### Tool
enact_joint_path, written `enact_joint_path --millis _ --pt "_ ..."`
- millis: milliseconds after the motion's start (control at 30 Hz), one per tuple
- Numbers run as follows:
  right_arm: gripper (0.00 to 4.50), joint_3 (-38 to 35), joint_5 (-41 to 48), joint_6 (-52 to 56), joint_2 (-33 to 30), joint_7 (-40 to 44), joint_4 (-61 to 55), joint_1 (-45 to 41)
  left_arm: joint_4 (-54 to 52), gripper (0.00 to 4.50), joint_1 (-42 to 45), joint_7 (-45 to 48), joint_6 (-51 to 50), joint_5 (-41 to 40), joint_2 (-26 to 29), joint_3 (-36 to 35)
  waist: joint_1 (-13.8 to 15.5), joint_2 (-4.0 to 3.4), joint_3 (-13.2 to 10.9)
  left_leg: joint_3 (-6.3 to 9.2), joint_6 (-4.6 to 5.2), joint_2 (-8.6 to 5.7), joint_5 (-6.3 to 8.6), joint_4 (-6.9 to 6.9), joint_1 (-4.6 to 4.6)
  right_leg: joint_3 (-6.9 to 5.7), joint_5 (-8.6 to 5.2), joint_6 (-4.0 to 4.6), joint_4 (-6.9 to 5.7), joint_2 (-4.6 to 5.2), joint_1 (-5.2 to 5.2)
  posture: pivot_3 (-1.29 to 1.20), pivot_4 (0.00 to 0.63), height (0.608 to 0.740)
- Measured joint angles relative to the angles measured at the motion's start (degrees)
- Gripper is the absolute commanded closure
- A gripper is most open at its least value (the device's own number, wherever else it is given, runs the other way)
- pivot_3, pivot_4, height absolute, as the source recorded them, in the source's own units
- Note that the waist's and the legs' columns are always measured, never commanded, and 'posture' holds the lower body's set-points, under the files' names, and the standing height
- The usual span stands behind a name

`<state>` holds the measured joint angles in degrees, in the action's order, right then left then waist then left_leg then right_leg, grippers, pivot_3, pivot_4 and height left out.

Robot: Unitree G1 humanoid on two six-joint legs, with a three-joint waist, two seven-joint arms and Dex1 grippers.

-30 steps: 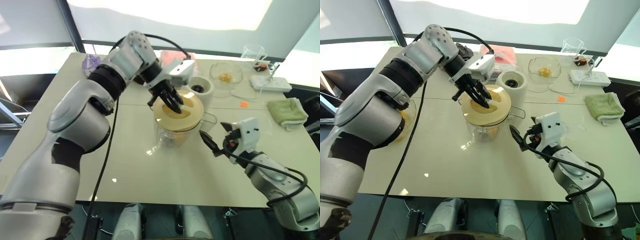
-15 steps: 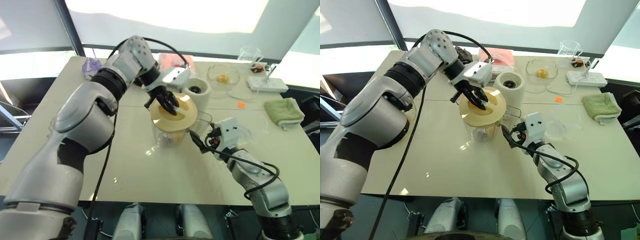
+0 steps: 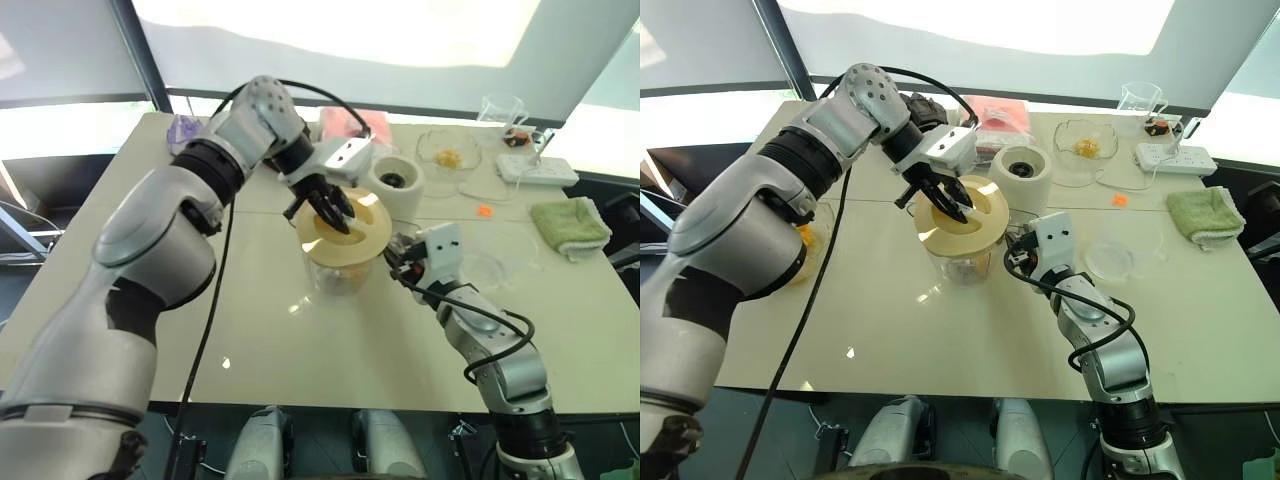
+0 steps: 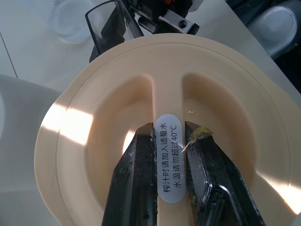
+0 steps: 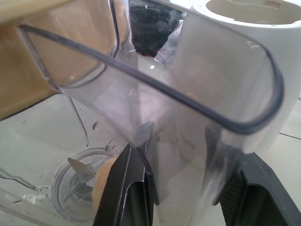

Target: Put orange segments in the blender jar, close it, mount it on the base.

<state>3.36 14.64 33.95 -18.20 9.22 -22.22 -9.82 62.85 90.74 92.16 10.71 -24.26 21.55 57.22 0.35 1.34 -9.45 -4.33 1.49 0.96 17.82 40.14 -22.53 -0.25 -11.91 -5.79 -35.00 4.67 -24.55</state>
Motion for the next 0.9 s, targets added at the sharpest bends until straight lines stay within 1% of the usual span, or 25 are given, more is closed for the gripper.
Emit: enact_joint_path --millis 133,233,367,467,533,667,900 --pt "3.37 0.00 -0.88 0.70 0.43 -0.05 0.00 -0.22 -0.27 4.25 -0.62 -0.01 -2.09 0.29 0.00 -0.44 0.01 -0.11 0.13 0.01 0.00 0.00 0.00 0.00 0.06 0.00 0.00 0.00 -0.01 -0.01 0.04 0.00 0.150 0.740" --pt "3.37 -0.02 -1.11 1.28 1.35 -0.31 0.00 -0.30 -1.71 4.25 -1.80 -0.15 -4.47 1.01 0.14 -2.14 -0.11 -0.23 0.35 0.01 0.00 0.01 0.00 -0.03 0.07 0.00 -0.02 -0.01 -0.01 0.00 0.04 0.00 0.150 0.740" --pt "3.37 -0.49 -1.16 2.26 1.77 -0.35 0.03 -0.48 -4.56 4.25 -2.93 -1.35 -14.19 1.23 0.26 -4.92 -0.22 -0.23 0.44 0.02 0.01 0.01 0.01 -0.06 0.06 0.00 -0.06 -0.05 -0.01 -0.01 0.04 0.00 0.150 0.740" --pt "3.37 -0.90 -1.21 2.76 1.84 -0.33 0.07 -0.56 -7.06 4.25 -4.26 -1.65 -20.51 3.58 0.15 -9.27 -0.27 -0.24 0.45 0.02 0.10 0.00 0.06 -0.10 0.05 0.00 -0.14 -0.06 -0.01 -0.01 0.03 0.00 0.150 0.740" --pt "3.37 -1.34 -1.23 3.04 1.86 -0.27 0.28 -0.71 -10.27 4.25 -6.12 -3.29 -24.78 6.44 0.09 -13.13 -0.19 -0.26 0.46 0.02 0.16 0.00 0.10 -0.12 0.05 0.00 -0.20 -0.09 -0.01 0.00 0.03 0.00 0.150 0.740" --pt "3.37 -1.93 -1.22 3.29 1.89 0.00 1.06 -1.14 -18.36 4.25 -9.97 -6.61 -31.82 10.48 0.78 -18.19 -0.08 -0.33 0.52 0.02 0.19 -0.02 0.12 -0.14 0.05 0.00 -0.22 -0.11 -0.01 0.04 0.06 0.00 0.150 0.740" --pt "3.37 -2.37 -1.96 3.28 1.93 0.22 2.61 -2.20 -32.08 4.25 -15.96 -12.21 -46.70 14.99 1.03 -24.95 0.36 -0.52 0.69 0.03 0.18 -0.05 0.11 -0.10 0.14 0.00 -0.22 -0.10 0.00 0.10 0.18 0.00 0.150 0.740"
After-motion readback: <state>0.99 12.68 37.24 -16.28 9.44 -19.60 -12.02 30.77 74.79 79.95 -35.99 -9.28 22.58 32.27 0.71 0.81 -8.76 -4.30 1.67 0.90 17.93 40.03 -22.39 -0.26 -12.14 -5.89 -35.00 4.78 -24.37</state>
